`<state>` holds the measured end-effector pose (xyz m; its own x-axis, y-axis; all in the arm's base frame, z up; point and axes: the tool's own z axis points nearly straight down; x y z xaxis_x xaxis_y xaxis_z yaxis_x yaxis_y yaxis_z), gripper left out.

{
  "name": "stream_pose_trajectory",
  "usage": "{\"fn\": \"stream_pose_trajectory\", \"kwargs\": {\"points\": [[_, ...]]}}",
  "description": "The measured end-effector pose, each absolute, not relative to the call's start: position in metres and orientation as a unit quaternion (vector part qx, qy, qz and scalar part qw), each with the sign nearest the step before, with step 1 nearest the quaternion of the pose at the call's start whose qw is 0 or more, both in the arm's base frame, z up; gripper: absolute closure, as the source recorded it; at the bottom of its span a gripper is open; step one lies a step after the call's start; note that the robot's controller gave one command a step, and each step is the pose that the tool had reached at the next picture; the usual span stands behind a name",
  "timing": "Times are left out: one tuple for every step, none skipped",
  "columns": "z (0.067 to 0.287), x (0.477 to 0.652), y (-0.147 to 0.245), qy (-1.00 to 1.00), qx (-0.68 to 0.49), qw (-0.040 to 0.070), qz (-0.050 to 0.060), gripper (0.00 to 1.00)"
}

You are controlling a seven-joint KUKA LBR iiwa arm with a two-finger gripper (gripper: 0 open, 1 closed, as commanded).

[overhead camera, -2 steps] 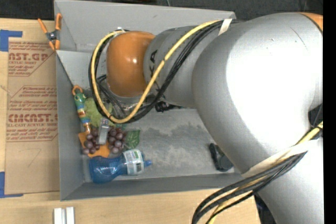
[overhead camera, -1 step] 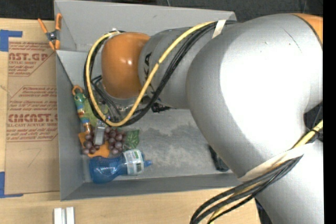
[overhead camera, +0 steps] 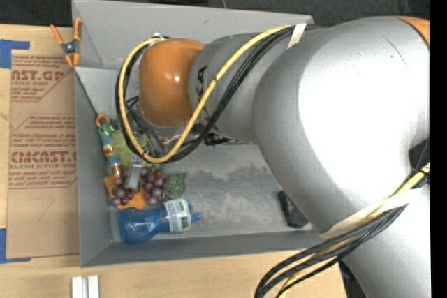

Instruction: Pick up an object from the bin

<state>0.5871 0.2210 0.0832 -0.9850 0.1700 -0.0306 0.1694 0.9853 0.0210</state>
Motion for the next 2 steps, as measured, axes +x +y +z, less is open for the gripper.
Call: {"fn": "stream_pose_trajectory", "kwargs": {"points": [[0.084, 0.586, 0.227, 0.996, 0.084, 0.02, 0.009, 0.0], [0.078, 0.572, 0.243, 0.976, 0.215, 0.026, 0.017, 1.0]]}}
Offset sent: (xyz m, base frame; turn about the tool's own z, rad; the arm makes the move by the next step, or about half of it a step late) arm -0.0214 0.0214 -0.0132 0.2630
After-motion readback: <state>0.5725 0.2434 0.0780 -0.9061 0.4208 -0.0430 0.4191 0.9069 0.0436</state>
